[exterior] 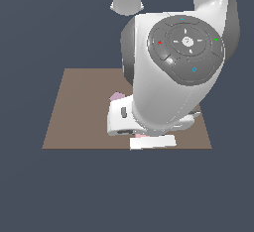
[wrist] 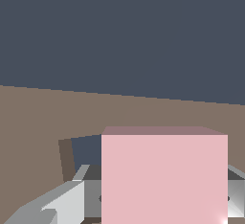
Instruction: Insert a designated object into the corresponding slot on a board.
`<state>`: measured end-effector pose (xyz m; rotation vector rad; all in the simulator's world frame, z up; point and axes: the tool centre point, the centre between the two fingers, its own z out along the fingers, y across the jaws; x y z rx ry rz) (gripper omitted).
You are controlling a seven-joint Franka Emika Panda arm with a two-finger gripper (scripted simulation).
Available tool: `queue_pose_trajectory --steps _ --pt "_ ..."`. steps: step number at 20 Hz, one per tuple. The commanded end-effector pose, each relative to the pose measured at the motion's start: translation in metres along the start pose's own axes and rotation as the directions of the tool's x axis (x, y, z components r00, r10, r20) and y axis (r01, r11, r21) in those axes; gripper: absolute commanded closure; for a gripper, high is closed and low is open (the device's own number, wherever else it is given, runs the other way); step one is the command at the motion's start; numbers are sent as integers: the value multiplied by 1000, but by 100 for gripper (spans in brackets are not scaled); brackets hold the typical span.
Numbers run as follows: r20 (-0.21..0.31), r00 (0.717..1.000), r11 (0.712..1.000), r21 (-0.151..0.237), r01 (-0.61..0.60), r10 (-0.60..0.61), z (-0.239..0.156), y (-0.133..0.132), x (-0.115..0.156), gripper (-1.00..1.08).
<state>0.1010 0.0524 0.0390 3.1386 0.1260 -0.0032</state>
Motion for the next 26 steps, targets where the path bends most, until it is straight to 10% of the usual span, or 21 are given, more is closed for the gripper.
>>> queue_pose_trajectory --steps 1,16,17,26 --pt "-1 998 998 -1 60 -60 -1 -14 -2 108" --pt "-1 991 991 0 133 -133 8 -31 -8 108" --pt "-1 991 991 0 133 -133 8 -31 -8 -92" --pt "-1 991 991 0 133 -133 8 -31 -8 -92"
